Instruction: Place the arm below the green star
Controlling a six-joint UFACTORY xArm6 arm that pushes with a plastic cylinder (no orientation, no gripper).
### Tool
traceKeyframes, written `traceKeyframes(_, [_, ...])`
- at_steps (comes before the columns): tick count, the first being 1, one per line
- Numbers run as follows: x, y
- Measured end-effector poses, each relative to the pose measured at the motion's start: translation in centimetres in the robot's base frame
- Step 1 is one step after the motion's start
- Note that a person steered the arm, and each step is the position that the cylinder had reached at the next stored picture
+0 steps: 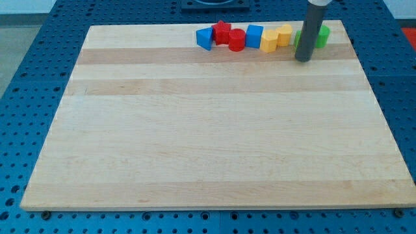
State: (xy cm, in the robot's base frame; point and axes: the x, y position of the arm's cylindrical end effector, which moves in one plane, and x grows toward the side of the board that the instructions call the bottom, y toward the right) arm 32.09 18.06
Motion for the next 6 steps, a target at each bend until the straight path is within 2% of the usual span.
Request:
traceKeyframes(2, [0.8, 0.1])
traceKeyframes(3, [1.5, 3.0])
traceKeyframes(6, [-0.8, 1.2])
